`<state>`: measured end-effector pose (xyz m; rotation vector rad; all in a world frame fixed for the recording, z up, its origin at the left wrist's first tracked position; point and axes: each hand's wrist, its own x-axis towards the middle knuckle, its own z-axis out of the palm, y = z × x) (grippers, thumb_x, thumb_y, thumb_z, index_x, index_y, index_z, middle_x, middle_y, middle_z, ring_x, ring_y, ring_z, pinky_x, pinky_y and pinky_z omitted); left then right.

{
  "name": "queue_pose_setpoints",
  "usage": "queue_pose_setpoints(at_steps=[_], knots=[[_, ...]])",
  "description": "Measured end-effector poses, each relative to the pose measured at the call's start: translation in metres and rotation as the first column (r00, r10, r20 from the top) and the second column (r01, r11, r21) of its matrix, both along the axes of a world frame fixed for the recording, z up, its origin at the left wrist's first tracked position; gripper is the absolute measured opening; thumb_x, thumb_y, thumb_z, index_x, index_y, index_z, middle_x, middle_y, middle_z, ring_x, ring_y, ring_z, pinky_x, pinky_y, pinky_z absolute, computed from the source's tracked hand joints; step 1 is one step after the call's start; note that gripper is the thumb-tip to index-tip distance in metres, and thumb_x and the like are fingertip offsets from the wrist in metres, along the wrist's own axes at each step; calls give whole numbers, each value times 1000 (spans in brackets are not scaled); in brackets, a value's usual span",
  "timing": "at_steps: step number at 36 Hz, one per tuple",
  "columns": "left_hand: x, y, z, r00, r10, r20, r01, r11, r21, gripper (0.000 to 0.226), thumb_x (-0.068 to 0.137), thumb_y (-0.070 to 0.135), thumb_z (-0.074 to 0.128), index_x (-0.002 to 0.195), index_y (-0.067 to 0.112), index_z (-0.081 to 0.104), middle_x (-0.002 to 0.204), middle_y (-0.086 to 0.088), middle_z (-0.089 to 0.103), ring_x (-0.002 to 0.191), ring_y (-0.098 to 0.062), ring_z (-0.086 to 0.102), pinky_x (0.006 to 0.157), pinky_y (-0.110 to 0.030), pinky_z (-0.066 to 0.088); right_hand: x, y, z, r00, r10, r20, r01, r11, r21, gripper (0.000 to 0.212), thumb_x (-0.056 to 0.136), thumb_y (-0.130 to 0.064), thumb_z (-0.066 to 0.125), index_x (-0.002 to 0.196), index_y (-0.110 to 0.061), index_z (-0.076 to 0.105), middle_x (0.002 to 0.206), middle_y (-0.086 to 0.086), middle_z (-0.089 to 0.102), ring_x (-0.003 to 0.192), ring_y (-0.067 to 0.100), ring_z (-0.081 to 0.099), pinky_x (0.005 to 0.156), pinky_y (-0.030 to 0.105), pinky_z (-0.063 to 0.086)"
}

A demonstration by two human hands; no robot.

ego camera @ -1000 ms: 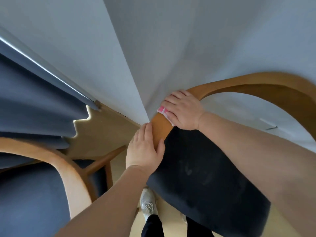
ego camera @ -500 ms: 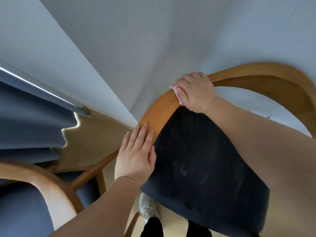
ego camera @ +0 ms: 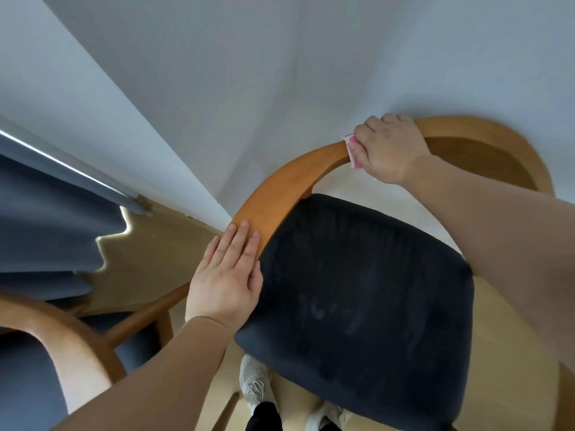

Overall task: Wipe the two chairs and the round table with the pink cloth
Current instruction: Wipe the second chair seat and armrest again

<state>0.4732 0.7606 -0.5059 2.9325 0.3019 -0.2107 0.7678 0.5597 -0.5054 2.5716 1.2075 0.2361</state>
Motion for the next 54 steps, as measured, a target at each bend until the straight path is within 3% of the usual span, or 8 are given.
queue_pose_setpoints(at_steps=[13,19,25,27,29,32,44,54], knots=[[1,-4,1,999,36,30,-35,999,-5,51,97,37,27,137,15,48,147,-1,40,138,-19,33,114,-39,24,15,-32,19,999,-35,35,36,999,-34,57,99,-47,23,108,-4,60,101,18,61,87,39,58,77,45,45],[-1,-4,4,997,69,-37,-69,998,1,51,97,40,25,139,20,45,149,3,36,139,-13,27,114,-34,18,15,-57,29,989,-148,22,149,987,-53,59,99,-49,24,112,-2,58,110,21,59,97,42,57,83,47,41],[23,-12,19,999,1,43,-3,1000,27,39,89,25,50,124,10,60,131,-7,56,125,-27,47,110,-41,30,16,-86,32,973,-227,39,226,974,26,61,99,-49,23,103,-1,60,104,21,61,94,41,59,79,46,44],[58,-26,25,991,-132,35,132,991,-5,49,90,24,50,136,11,46,143,-7,43,134,-26,34,116,-41,22,15,-82,34,966,-259,10,259,966,1,61,98,-50,21,104,-3,60,105,20,62,95,40,58,80,46,44],[104,-48,23,966,-256,45,257,966,-19,62,95,29,39,151,15,15,159,-3,9,146,-20,5,119,-36,3,14,-81,34,962,-273,9,273,962,10,60,98,-49,22,106,-4,60,107,19,61,97,39,58,82,46,43],[169,-85,17,948,-318,27,318,948,21,72,96,28,33,150,12,-11,158,-4,-16,145,-18,-15,119,-35,-4,15,-83,30,965,-260,21,260,965,27,61,97,-51,19,106,-6,60,106,18,61,96,39,58,81,46,43],[225,-118,-7,942,-330,-55,325,942,-83,102,82,30,56,147,16,-21,156,-2,-23,144,-18,-18,116,-35,-9,24,-93,22,976,-218,9,217,972,86,68,95,-54,14,106,-6,61,104,17,62,92,38,59,79,45,44],[224,-117,-4,942,-331,-57,326,942,-86,104,82,32,58,147,17,-21,157,-1,-21,144,-19,-17,118,-38,-7,20,-133,25,926,-371,-76,378,902,208,63,95,-55,19,122,-9,53,122,14,57,111,36,52,93,43,38]])
